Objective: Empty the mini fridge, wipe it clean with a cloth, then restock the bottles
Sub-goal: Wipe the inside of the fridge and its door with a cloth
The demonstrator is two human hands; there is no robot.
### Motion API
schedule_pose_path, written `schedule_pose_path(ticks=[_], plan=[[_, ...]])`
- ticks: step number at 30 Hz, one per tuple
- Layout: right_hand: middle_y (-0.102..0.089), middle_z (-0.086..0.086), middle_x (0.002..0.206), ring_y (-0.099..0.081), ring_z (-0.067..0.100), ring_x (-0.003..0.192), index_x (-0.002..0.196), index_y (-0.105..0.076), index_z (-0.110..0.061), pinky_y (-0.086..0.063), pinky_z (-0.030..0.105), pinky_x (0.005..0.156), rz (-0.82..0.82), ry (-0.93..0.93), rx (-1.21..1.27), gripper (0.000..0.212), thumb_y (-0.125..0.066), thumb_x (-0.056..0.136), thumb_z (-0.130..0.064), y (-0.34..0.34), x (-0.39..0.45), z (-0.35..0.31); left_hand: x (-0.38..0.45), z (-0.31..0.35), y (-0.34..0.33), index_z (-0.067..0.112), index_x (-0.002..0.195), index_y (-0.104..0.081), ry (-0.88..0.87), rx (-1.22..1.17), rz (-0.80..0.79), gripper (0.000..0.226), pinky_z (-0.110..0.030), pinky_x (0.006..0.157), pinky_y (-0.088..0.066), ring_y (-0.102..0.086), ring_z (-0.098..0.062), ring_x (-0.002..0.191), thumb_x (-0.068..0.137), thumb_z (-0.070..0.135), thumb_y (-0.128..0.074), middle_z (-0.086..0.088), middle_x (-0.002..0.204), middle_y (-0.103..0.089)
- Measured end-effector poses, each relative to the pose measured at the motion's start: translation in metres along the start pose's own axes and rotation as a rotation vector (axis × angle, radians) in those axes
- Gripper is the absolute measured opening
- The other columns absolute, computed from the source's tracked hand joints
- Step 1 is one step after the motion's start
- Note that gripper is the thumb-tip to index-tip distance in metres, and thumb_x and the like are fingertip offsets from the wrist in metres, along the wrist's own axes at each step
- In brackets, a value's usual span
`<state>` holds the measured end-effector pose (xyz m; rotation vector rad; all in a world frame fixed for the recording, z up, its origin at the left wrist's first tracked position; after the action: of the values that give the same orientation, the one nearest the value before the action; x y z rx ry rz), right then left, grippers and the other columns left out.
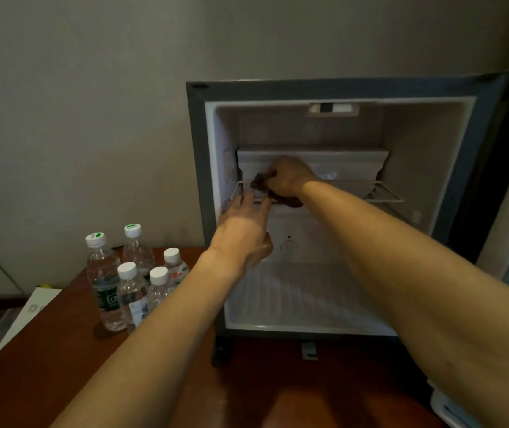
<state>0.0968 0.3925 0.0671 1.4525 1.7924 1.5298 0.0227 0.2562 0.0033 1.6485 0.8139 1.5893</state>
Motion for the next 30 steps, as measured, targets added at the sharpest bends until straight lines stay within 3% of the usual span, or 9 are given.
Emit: schedule_pose_path(ticks=[8, 13, 19, 25, 30], plan=[[-0.071, 0.007, 0.094, -0.066, 0.025, 0.083, 0.097, -0.073, -0.018, -0.055, 0.04, 0.085, -0.028, -0.023, 0.007, 0.034, -0.058, 0.091, -0.048, 0.001, -0.014, -0.002, 0.002, 0.003, 0.009, 0.017, 0.151, -0.037, 0.05, -0.037, -0.118, 0.074, -0.047, 0.114, -0.038, -0.036, -0.035, 0.139, 0.083, 0.018, -0.065, -0.018, 0.15, -0.038], [-0.07, 0.006, 0.086, -0.066, 0.022, 0.078, 0.092, -0.071, -0.017, -0.054, 0.033, 0.073, -0.109, -0.035, 0.031, 0.035, -0.059, 0.092, -0.05, 0.014, -0.039, -0.009, -0.001, 0.005, 0.015, 0.017, 0.152, -0.035, 0.061, -0.088, -0.157, 0.077, -0.045, 0.112, -0.041, -0.037, -0.034, 0.138, 0.082, 0.015, -0.068, -0.016, 0.15, -0.037], [-0.069, 0.009, 0.096, -0.063, 0.024, 0.083, 0.1, -0.072, -0.015, -0.052, 0.035, 0.079, -0.104, -0.038, -0.009, 0.028, -0.054, 0.095, -0.036, 0.015, -0.044, -0.011, -0.003, 0.003, 0.014, 0.015, 0.148, -0.039, 0.047, -0.074, -0.141, 0.079, -0.045, 0.111, -0.041, -0.039, -0.032, 0.135, 0.077, 0.017, -0.071, -0.014, 0.145, -0.042], [-0.07, 0.007, 0.099, -0.064, 0.026, 0.088, 0.103, -0.073, -0.022, -0.053, 0.043, 0.09, -0.041, -0.043, 0.027, 0.028, -0.055, 0.093, -0.041, 0.001, -0.022, -0.004, -0.002, 0.001, 0.009, 0.017, 0.151, -0.036, 0.008, -0.019, -0.098, 0.079, -0.05, 0.116, -0.034, -0.031, -0.037, 0.143, 0.078, 0.02, -0.067, -0.016, 0.148, -0.039], [-0.071, 0.008, 0.106, -0.065, 0.027, 0.095, 0.106, -0.073, -0.018, -0.053, 0.041, 0.092, -0.014, -0.077, 0.028, 0.031, -0.058, 0.09, -0.039, -0.002, -0.004, -0.002, 0.0, -0.001, 0.004, 0.017, 0.154, -0.031, 0.012, 0.002, -0.112, 0.082, -0.05, 0.122, -0.026, -0.025, -0.036, 0.147, 0.083, 0.019, -0.069, -0.016, 0.154, -0.032]])
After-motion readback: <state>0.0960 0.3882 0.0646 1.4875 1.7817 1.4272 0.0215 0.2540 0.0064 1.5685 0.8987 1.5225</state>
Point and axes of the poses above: each hand's wrist, its own x-axis towards the middle knuckle, its own y-axis out of the back of the hand, z = x × y, the point moved 4 cm from there along x, towards the middle knuckle
